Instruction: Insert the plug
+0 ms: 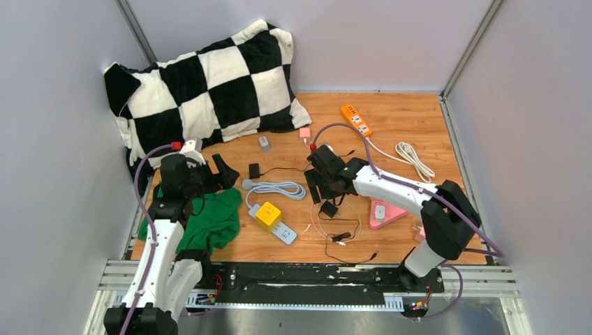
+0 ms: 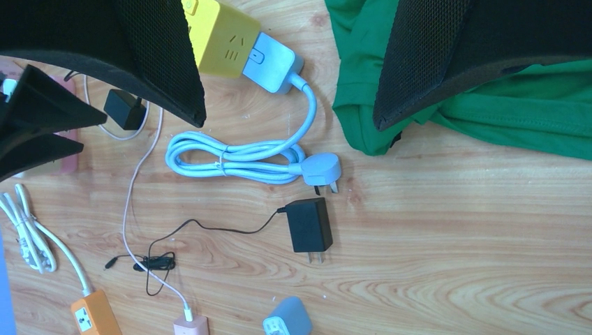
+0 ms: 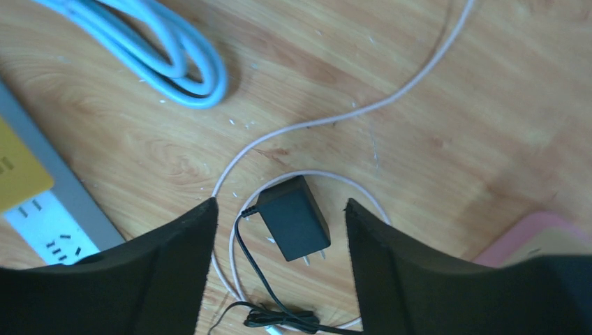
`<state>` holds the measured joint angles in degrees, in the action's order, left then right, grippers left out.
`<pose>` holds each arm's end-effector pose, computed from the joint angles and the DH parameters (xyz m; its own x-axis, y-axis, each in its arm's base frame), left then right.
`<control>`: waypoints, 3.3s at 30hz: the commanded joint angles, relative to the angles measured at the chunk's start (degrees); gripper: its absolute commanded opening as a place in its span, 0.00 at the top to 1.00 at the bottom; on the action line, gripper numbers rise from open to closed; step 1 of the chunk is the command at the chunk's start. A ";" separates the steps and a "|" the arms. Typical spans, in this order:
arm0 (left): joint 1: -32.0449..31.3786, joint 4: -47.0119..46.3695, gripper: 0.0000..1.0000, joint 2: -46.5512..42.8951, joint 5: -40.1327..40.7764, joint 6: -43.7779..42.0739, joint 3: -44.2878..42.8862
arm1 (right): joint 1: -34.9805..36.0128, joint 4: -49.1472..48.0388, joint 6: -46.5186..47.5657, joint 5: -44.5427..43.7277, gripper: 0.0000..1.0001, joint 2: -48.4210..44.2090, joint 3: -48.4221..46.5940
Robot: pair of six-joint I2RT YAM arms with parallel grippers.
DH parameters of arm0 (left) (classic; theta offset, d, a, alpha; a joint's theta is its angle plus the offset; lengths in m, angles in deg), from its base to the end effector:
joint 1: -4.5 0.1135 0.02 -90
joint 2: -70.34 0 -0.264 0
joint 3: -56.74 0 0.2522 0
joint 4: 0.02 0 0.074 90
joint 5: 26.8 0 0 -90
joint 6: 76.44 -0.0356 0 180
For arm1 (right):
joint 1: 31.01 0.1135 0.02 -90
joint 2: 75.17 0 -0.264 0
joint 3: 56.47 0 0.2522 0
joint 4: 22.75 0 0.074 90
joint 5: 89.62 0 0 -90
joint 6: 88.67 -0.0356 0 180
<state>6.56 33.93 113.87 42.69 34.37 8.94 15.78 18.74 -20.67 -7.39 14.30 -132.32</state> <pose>0.1737 -0.0062 0.2610 -0.5587 -0.3531 -0.7505 0.0771 0.8788 -0.4708 0.2261 0.2337 0.2285 -0.7714 -0.2791 -0.5719 -0.4101 0.9052 0.1115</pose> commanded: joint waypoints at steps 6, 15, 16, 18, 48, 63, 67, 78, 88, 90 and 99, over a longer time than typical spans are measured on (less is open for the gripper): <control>0.22 -1.45 0.10 -0.79 -1.28 -0.10 0.82 | -0.47 8.29 -20.59 -7.99 0.24 2.87 0.37; 0.25 -1.55 0.10 -0.81 -1.54 -0.16 0.83 | -0.47 10.50 -33.07 -5.72 0.27 4.40 1.34; 0.25 -1.55 0.10 -0.86 -1.47 -0.16 0.82 | -0.46 10.90 -34.38 -5.76 0.28 4.66 1.43; 0.24 -1.42 0.10 -0.85 -1.46 -0.33 0.89 | -0.11 11.83 -36.40 -6.42 0.31 5.36 1.32; -8.50 -16.00 0.15 -6.18 -11.31 -1.19 2.86 | 0.01 -5.00 -3.49 7.40 0.77 -10.09 0.81; -28.29 -26.46 0.09 -16.20 -18.14 -26.58 5.29 | -6.11 -19.06 1.58 44.57 0.81 -23.82 7.37; -34.17 -26.47 0.07 -14.84 -17.93 -33.88 4.97 | -6.31 -26.06 -3.44 50.59 0.81 -24.51 9.13; -40.94 -26.58 0.10 -8.29 -17.76 -47.46 1.35 | -6.55 -42.63 -15.00 63.56 0.82 -24.00 11.90; -44.78 -30.65 0.19 -7.74 -12.64 -51.60 1.30 | -6.57 -54.28 -23.59 66.88 0.83 -22.16 14.44; -45.16 -31.02 0.22 -7.83 -12.45 -51.75 1.22 | -6.54 -55.88 -24.77 66.93 0.83 -21.93 14.86; -46.66 -31.49 0.39 -6.38 -12.76 -50.97 0.66 | -6.57 -63.45 -30.90 67.71 0.83 -19.95 16.21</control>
<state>-39.03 4.42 107.01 29.77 -16.14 10.99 10.03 -37.41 -47.18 58.22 -6.38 -117.24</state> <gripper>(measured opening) 0.635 0.511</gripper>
